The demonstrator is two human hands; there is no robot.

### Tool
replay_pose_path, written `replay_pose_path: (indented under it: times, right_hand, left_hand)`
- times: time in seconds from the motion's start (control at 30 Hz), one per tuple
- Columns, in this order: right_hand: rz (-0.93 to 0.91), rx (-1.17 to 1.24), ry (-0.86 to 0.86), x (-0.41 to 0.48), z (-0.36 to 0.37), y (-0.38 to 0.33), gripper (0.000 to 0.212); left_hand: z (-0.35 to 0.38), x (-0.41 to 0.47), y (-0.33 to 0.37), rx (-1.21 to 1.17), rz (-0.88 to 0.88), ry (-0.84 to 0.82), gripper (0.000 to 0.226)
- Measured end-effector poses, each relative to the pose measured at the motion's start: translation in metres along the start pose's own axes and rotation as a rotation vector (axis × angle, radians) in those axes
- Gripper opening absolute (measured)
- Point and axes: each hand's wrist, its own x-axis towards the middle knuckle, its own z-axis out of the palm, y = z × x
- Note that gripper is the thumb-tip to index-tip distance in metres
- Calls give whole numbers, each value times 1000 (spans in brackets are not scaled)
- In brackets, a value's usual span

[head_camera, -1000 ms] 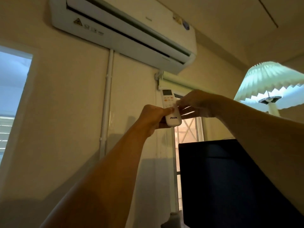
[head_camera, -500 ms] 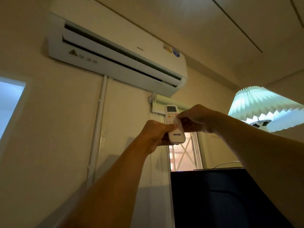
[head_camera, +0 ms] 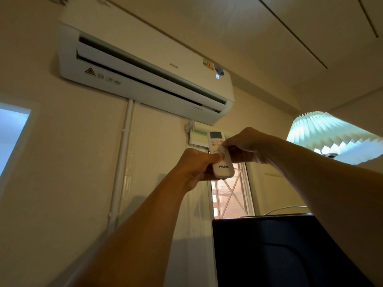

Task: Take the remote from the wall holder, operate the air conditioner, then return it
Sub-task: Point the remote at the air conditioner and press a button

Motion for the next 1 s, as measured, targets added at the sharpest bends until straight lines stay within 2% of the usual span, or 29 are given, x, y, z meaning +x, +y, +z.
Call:
replay_pose_path:
  times: [0.63,0.83,1.0]
  right_hand:
    - [-3,-41,-26,-9,7,2,9]
    - [-14,-93,-46,-7,29,9,20]
    - [-57,-82,29,-3,61,10,35]
  left_hand:
    - [-3,-14,-3,49,-27,27,14]
    - [-20,-28,-20,222,-29,82,16]
    - [-43,-52,-41,396,-5,123,14]
